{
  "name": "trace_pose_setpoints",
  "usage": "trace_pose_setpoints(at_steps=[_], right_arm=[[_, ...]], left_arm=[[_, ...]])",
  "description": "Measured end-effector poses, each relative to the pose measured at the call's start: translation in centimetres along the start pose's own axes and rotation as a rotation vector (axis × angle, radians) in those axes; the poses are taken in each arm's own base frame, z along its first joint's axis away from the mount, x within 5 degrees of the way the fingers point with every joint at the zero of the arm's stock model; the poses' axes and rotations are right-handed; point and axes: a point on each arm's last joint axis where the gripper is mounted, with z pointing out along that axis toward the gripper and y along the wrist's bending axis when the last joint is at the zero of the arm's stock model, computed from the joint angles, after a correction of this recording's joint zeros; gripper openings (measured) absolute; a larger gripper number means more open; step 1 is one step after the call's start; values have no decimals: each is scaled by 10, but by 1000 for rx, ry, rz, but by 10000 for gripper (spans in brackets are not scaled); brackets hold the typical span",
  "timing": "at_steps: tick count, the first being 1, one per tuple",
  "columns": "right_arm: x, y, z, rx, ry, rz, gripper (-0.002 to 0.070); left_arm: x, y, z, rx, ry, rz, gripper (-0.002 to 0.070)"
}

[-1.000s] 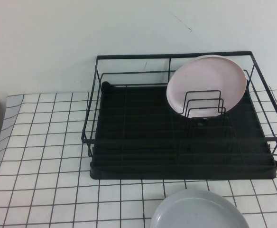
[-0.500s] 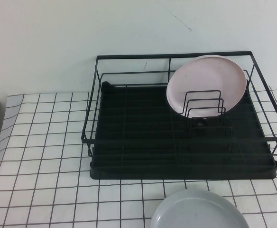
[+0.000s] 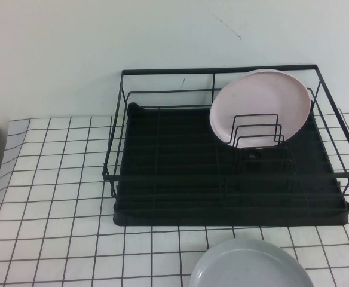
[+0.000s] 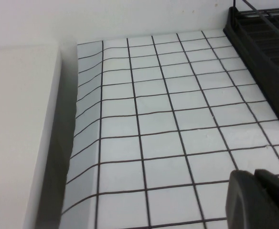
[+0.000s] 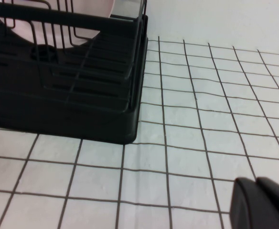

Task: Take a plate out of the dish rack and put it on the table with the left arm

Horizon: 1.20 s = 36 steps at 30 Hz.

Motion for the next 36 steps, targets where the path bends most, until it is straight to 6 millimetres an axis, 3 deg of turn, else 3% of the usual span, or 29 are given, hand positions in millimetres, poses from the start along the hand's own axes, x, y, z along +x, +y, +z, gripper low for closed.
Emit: trace_pose_setpoints(at_steps=[4,13,19,23,26,29,36], right_arm=[[0,0,0,0,0,0,-1],[0,0,0,0,0,0,-1],[0,0,0,0,0,0,-1],[0,0,0,0,0,0,-1],[0,0,0,0,0,0,-1],[0,0,0,0,0,0,-1],[0,0,0,0,0,-1,-1]], left_arm=[[-3,-4,0,45,-33,-130,-4],[-20,-10,-2,193,-188,-738,-4],[-24,-7,-3,198,-235,-859,-4],[-26,-17,0,269,-83,-916,-4],[-49,-27,5,321,64,-864,-4],[-85,-36,15,370,164,-759,-4],[-157,-51,77,454,327,-545,-4]])
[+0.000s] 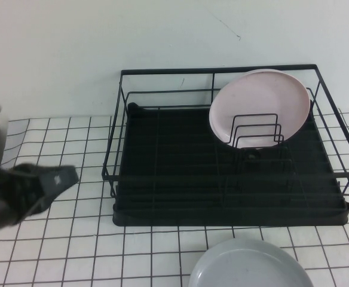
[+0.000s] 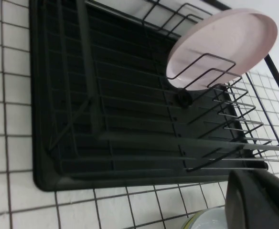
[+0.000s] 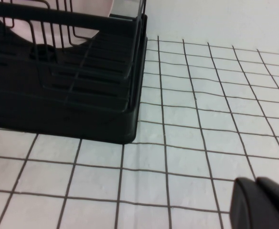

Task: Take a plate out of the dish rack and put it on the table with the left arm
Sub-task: Grasp the plate from the shelf

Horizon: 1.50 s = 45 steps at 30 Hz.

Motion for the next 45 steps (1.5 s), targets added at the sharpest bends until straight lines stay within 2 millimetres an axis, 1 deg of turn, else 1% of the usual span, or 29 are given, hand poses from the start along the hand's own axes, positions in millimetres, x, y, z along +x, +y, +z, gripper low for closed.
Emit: trace_pose_setpoints(at_steps=[4,6,10,13,14,16,23,27,33,36,39,45], right_arm=[[0,0,0,0,0,0,-1],[0,0,0,0,0,0,-1],[0,0,0,0,0,0,-1],[0,0,0,0,0,0,-1],[0,0,0,0,0,0,-1],[0,0,0,0,0,0,-1],[0,0,0,0,0,0,-1],[0,0,0,0,0,0,-1],[0,0,0,0,0,0,-1],[0,0,0,0,0,0,-1],[0,0,0,0,0,0,-1],[0,0,0,0,0,0,-1]], left_arm=[[-36,-8,33,30,92,72,-4],[-55,-8,50,44,128,90,-4],[-95,4,77,87,200,122,-4],[-118,13,97,138,239,138,-4],[-125,13,102,151,241,149,-4],[-136,18,119,167,258,158,-4],[-162,18,166,251,310,211,-4],[-167,22,195,294,354,224,-4],[-163,20,232,358,428,233,-4],[-155,21,251,390,478,239,-4],[-146,18,267,424,514,244,-4],[-129,3,295,484,543,275,-4]])
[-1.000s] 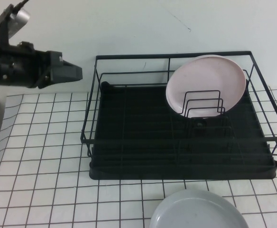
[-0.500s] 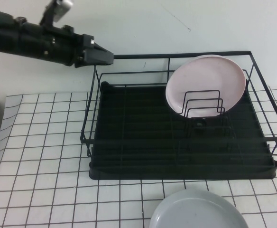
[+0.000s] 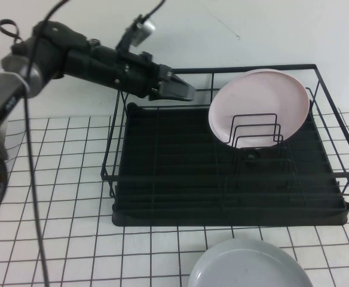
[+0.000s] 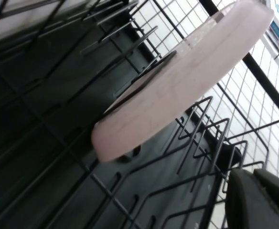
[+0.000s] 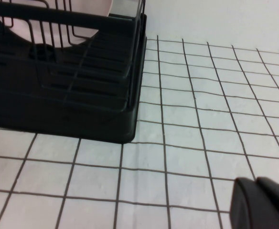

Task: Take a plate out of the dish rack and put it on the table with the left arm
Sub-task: Grasp the plate from the shelf

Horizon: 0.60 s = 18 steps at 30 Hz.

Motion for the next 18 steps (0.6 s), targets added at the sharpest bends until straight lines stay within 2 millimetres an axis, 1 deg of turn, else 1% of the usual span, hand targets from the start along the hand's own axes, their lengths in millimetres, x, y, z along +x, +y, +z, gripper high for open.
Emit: trace_pose_setpoints(at_steps=[4,8,10,12,17,18], right_arm=[[0,0,0,0,0,0,-1],[0,0,0,0,0,0,-1],[0,0,0,0,0,0,-1],[0,0,0,0,0,0,-1],[0,0,0,0,0,0,-1],[0,0,0,0,0,0,-1]], left_arm=[[0,0,15,20,10,19,-4],[-1,4,20,19,0,58,0],[-1,6,20,10,-12,101,29],[-3,7,20,-2,-25,143,97],[-8,6,20,-4,-79,176,341],[-9,7,20,-9,-92,173,376]])
